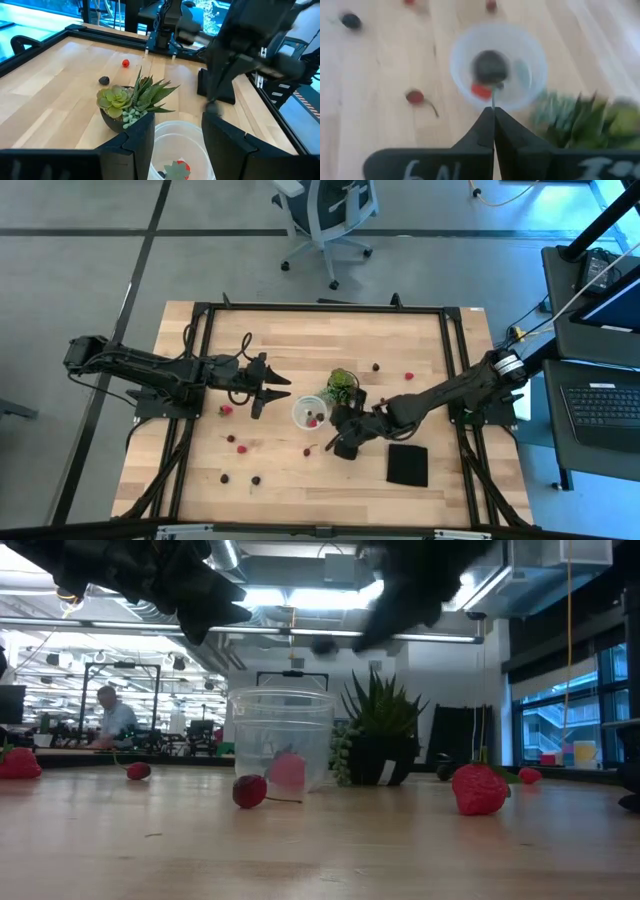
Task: Pick and placing Produce into tupperware
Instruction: Put the top black cherry into the transparent container
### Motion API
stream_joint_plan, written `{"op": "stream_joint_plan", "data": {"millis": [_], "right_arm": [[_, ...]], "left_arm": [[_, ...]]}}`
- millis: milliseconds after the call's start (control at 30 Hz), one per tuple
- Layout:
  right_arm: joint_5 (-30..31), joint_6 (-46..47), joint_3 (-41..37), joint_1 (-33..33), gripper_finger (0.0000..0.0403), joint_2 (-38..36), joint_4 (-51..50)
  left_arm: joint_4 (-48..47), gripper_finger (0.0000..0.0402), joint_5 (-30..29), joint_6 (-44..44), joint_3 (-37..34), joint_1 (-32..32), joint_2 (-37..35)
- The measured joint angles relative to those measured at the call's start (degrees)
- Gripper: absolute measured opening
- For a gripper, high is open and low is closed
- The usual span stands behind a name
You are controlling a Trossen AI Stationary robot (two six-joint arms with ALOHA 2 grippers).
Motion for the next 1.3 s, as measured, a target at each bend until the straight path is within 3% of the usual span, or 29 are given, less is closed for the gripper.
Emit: {"op": "stream_joint_plan", "data": {"millis": [267,767,1300], "right_arm": [[-0.62,-7.33,4.22,-3.34,0.0002,-0.02,0.72],[-15.17,-4.23,4.2,-9.07,0.0002,7.44,1.77],[-15.47,-4.3,4.18,-9.22,0.0004,8.7,1.83]], "left_arm": [[0.23,0.0156,0.0,-0.01,0.0,0.0,0.0],[0.44,0.0156,-0.01,-0.09,0.0,0.0,0.0],[0.44,0.0156,-0.01,-0.04,0.0,0.0,0.0]]}}
